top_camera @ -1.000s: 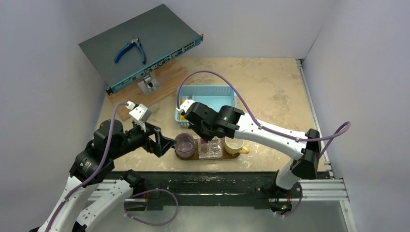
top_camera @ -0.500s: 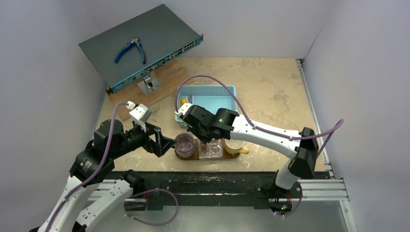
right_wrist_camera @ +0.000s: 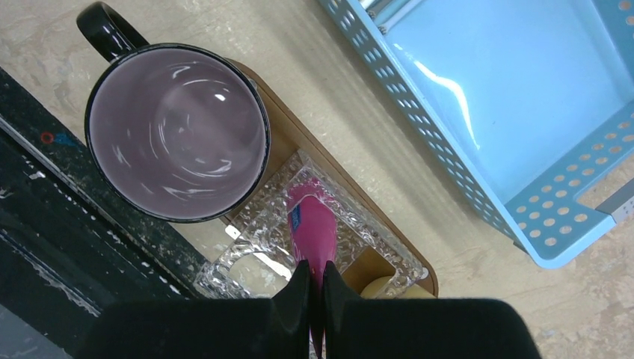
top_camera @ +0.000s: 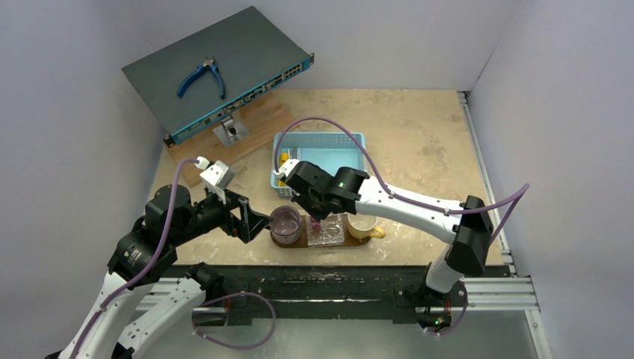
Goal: Prepare toiletry sets of a toothbrush and toothpaste on the tray
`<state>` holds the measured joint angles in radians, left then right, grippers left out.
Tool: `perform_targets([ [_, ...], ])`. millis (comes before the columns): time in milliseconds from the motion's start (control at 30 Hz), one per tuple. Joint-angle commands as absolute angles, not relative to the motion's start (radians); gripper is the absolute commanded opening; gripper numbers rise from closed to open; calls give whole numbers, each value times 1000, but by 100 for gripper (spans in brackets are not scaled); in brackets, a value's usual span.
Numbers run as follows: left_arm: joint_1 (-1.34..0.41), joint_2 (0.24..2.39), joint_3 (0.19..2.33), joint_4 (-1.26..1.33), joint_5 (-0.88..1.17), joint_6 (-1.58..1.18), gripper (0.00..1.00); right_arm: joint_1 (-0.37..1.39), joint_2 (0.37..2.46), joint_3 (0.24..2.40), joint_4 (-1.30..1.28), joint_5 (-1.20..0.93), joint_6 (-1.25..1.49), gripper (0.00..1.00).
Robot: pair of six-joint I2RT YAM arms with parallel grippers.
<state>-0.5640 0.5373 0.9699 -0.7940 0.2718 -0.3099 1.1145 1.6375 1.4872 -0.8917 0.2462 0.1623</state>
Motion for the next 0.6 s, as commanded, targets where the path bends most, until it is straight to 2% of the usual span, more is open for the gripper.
perform_targets([
  [0,-563,543,967,-773,264,-289,100,1105,1646,1478,-848,230,150,0],
  [133,-563,544,967,-776,264,-288,100,1101,1656,1475,-844,226,150,3],
  [367,-563,545,966,-775,263,-288,100,1096,1651,1517,-861,257,155,32],
  [567,-563,545,966,-776,262,-288,100,1088,1639,1609,-879,304,162,46],
])
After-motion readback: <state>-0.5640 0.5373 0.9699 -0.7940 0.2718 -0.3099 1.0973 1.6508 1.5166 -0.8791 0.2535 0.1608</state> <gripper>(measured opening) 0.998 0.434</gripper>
